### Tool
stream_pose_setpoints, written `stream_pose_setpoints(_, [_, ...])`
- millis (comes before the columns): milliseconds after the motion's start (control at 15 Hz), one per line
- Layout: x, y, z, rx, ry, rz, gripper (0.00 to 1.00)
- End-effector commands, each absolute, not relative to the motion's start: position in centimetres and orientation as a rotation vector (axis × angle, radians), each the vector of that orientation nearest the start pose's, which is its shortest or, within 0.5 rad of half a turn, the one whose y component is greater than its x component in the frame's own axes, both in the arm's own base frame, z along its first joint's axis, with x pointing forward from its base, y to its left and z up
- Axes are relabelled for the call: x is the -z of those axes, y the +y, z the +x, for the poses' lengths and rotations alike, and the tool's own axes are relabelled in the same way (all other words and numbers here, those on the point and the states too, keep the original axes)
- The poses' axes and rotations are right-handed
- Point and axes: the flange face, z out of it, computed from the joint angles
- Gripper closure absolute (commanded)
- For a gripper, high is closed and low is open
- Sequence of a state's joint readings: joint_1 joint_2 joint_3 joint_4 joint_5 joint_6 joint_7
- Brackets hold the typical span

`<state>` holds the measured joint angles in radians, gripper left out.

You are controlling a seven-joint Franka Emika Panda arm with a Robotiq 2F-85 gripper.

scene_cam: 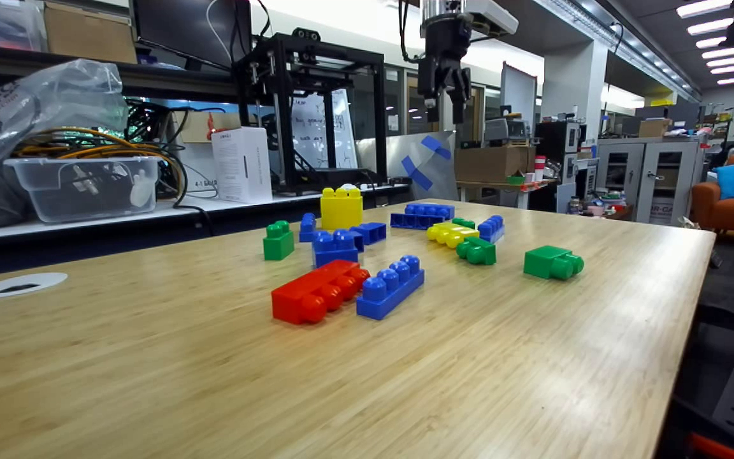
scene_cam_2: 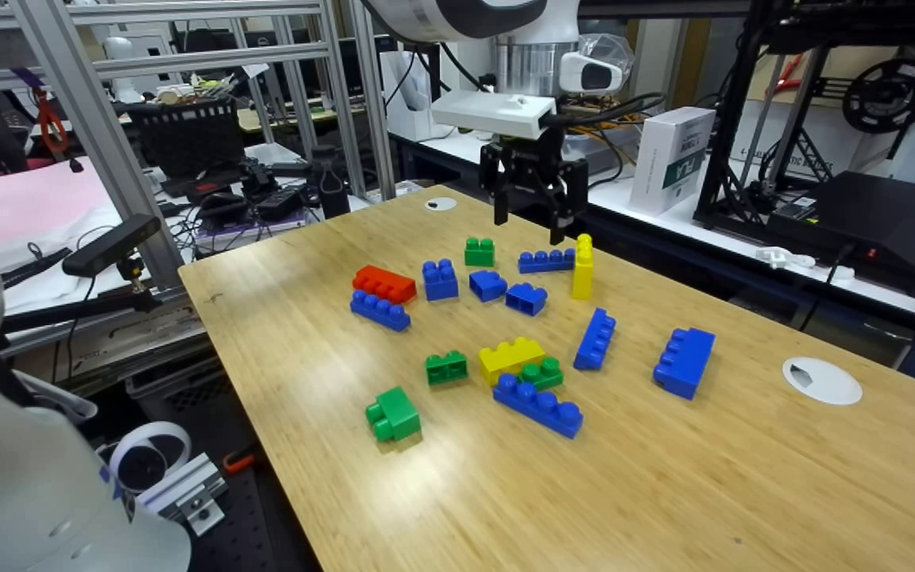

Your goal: Put one of the small blue blocks upright

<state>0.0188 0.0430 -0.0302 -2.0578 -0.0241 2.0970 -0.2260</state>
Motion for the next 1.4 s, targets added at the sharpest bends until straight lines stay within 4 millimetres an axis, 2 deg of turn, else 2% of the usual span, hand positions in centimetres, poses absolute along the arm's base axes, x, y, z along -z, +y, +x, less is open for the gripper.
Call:
stream_pose_setpoints(0, [-41.5, -0.6, 55.8, -0.002, -0.367, -3.14, 0.0])
stream_pose_setpoints(200, [-41.3, 0.3, 57.0, 0.05, -0.411, -3.11, 0.0])
stream_pose_setpoints(400, [-40.7, 2.2, 58.5, 0.06, -0.456, -3.094, 0.0])
stream_pose_setpoints(867, [-37.3, 6.6, 64.3, 0.002, -0.585, -3.104, 0.0])
stream_pose_setpoints(1133, [-35.6, 8.0, 67.5, -0.016, -0.583, -3.092, 0.0])
stream_pose_setpoints(1333, [-34.0, 8.5, 68.9, -0.092, -0.544, -3.095, 0.0])
